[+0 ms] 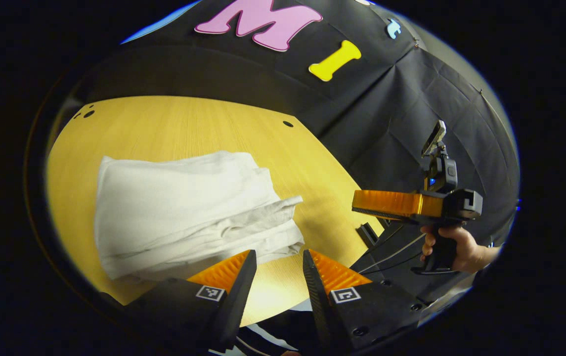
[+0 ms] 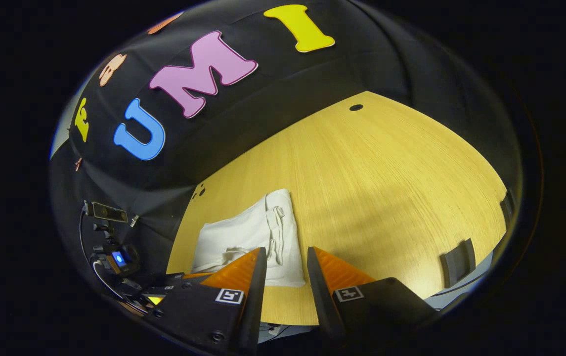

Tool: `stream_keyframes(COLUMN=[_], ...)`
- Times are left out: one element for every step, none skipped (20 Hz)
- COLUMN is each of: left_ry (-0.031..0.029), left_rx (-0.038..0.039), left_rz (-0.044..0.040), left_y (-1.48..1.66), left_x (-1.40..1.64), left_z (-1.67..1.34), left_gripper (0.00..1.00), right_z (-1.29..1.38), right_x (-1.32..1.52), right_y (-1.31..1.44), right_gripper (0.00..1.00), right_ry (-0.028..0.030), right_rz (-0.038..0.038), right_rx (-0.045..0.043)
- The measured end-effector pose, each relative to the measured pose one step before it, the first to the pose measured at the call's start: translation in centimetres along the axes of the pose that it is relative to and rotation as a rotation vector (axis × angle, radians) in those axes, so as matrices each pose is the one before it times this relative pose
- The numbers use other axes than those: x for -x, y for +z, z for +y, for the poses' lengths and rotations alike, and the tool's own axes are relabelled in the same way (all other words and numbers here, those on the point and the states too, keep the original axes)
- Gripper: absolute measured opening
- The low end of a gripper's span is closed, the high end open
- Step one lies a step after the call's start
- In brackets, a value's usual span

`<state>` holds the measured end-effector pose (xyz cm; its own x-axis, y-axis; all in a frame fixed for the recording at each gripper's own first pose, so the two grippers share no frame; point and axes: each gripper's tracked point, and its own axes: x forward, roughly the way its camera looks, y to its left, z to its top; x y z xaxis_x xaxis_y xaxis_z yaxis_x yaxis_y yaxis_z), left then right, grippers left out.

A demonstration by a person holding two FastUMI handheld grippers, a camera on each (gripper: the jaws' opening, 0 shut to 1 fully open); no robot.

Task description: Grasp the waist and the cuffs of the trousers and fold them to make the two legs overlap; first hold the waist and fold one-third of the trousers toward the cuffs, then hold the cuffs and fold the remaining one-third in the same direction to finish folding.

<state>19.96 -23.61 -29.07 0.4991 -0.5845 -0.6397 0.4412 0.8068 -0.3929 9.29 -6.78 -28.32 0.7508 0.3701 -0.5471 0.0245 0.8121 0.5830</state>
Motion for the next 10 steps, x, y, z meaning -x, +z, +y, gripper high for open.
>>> stream_keyframes(left_ry=[0.00948, 0.01309, 0.01536, 0.01612, 0.01975, 0.02196, 0.02391, 0.0259, 0.02682, 0.02962], left_rx=[0.01208, 0.01527, 0.01906, 0.02196, 0.02205, 0.01974, 0.01585, 0.01287, 0.00927, 0.00487], left_rz=[-0.02799, -0.03277, -0.03463, -0.03594, -0.03581, -0.03575, -0.03527, -0.03513, -0.03311, -0.03225], left_y=[0.945, 1.06, 1.219, 1.212, 1.241, 1.449, 1.432, 1.38, 1.132, 1.141], left_x=[1.147, 1.244, 1.27, 1.279, 1.101, 1.251, 1.062, 0.829, 0.668, 0.854], left_z=[0.397, 0.667, 0.739, 0.746, 1.05, 1.211, 1.215, 1.237, 1.271, 1.399], left_gripper=[0.63, 0.63, 0.63, 0.64, 0.63, 0.63, 0.64, 0.63, 0.63, 0.63], right_z=[0.793, 0.854, 0.97, 0.841, 0.862, 0.776, 0.859, 0.791, 0.75, 0.202], right_x=[0.068, 0.109, 0.13, 0.069, 0.02, -0.024, 0.005, 0.111, 0.18, 0.079], right_y=[0.101, 0.11, 0.059, 0.097, 0.099, 0.071, 0.136, 0.052, 0.397, 0.533], right_gripper=[0.52, 0.52, 0.49, 0.66, 0.68, 0.68, 0.69, 0.69, 0.69, 0.69], right_ry=[0.01126, 0.01335, 0.01387, 0.0125, 0.00785, 0.00807, 0.00719, 0.00619, 0.00092, -0.01526], right_rz=[-0.00254, -0.00321, -0.00218, -0.00322, -0.00241, -0.00232, -0.00118, -0.00322, -0.0162, -0.01842], right_rx=[0.00936, 0.00842, 0.00621, 0.00655, 0.00798, 0.01055, 0.01118, 0.01258, 0.01844, 0.02419])
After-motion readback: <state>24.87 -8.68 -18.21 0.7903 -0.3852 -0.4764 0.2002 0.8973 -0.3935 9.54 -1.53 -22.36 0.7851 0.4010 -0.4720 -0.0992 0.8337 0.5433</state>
